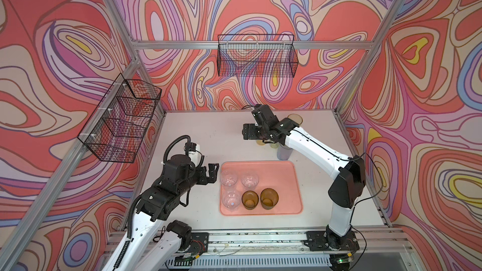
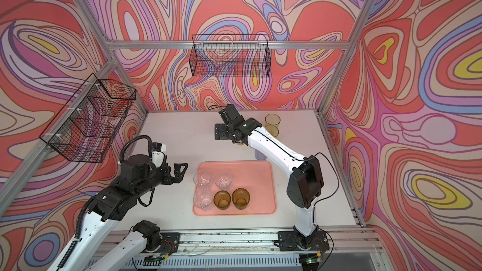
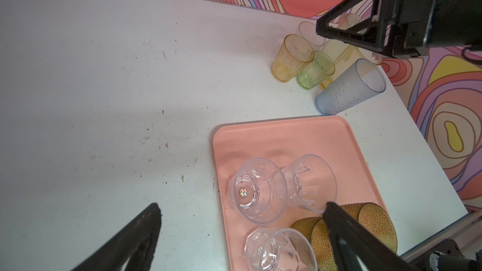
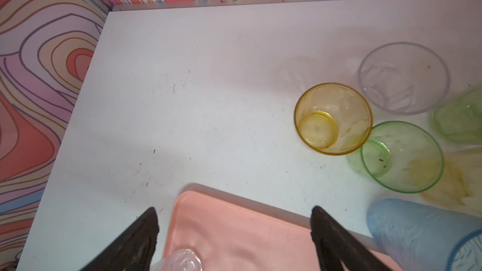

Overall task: Place the glasses into the tray
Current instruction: Pick up the glass from the top-center of the table.

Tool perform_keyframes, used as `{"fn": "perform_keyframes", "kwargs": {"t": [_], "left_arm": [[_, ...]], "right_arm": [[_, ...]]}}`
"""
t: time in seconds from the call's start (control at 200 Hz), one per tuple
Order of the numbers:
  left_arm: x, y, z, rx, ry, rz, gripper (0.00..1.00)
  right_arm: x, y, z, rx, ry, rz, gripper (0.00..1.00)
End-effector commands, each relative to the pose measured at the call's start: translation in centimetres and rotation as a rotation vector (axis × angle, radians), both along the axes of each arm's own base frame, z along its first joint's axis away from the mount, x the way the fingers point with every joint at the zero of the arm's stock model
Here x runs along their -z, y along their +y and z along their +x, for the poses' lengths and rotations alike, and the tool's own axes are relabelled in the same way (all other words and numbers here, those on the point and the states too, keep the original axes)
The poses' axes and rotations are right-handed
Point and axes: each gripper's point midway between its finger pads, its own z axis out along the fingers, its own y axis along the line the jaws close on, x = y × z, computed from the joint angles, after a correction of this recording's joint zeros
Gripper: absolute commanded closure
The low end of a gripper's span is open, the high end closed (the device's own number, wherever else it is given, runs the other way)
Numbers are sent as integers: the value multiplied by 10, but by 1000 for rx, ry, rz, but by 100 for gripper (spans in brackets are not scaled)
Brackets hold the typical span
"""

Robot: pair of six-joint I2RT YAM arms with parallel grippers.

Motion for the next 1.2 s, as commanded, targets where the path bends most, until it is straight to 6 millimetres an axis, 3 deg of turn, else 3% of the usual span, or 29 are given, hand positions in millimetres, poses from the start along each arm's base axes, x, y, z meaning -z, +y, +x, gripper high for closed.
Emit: {"fn": "perform_keyframes", "kwargs": {"t": [0.0,0.205,0.446,0.696,0.831,1.197], "left_arm": [[2,-2,2,18,-11,7,0],[-1,-10,1,57,-23,-21,0],[0,-8,0,48,-32,-22,0],[2,-9,2,52,-18,-16,0],[3,-8,2,46,-17,-15,0],[6,-8,3,44,-4,-9,0]], "right_arm": [[-5,-13,14,15,-4,2,7],[-1,-37,39,62,0,-12,8],[10,-49,58,90,1,-70,9],[33,-52,71,88,29,-124,11],[47,-56,77,102,56,-138,20],[84,-51,84,92,124,-160,27]]}}
